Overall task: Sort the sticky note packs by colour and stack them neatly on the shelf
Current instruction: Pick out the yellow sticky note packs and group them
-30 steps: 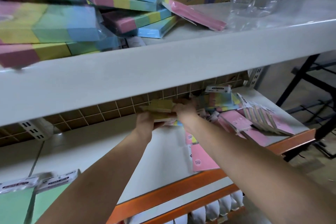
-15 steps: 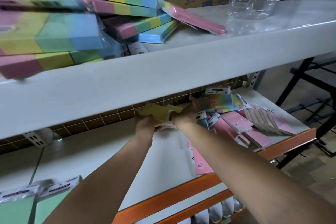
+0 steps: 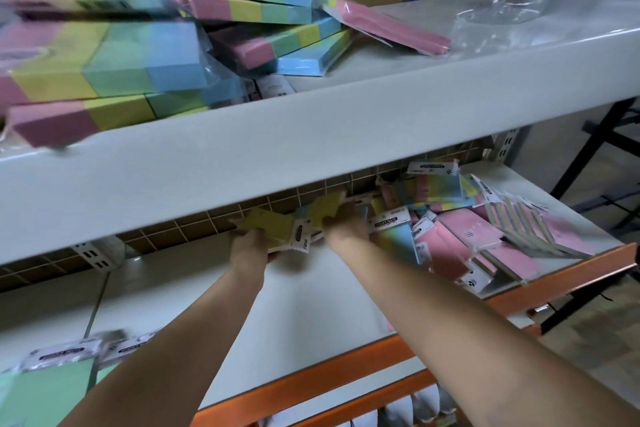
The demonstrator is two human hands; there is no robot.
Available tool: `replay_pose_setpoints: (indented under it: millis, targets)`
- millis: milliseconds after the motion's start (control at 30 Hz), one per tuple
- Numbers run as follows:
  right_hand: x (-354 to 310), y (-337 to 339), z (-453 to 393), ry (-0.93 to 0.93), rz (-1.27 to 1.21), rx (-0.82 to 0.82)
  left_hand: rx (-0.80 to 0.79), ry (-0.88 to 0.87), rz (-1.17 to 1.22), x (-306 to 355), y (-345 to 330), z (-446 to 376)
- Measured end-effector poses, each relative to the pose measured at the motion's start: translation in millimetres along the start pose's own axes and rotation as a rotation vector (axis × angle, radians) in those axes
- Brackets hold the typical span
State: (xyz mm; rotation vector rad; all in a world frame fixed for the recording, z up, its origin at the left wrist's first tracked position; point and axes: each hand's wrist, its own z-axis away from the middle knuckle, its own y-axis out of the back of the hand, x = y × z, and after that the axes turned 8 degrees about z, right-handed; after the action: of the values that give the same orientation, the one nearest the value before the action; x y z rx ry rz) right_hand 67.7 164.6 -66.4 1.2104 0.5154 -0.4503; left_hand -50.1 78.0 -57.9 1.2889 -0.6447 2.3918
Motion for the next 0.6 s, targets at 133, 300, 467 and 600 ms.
replay_pose_setpoints:
  millis: [133, 300, 467, 600]
  targets:
    - [-10.5, -7.9, 18.7, 0.101, -0.037, 0.03, 0.052, -0.009, 0.085, -1.7, 8.1, 0.5]
    - [-8.8, -17.5, 32.6, 0.085, -0.196, -0.057, 0.123, 0.002, -0.007, -6.2, 21.2, 9.0]
    - [3.6, 1.4, 53.4, 0.012, -0.099, -0.001, 0.078, 0.012, -0.15, -8.5, 26.5, 32.9]
    - [15.1, 10.0, 66.7, 0.043, -0.148, 0.088, 0.025, 0.024, -0.179, -15.7, 27.1, 47.2]
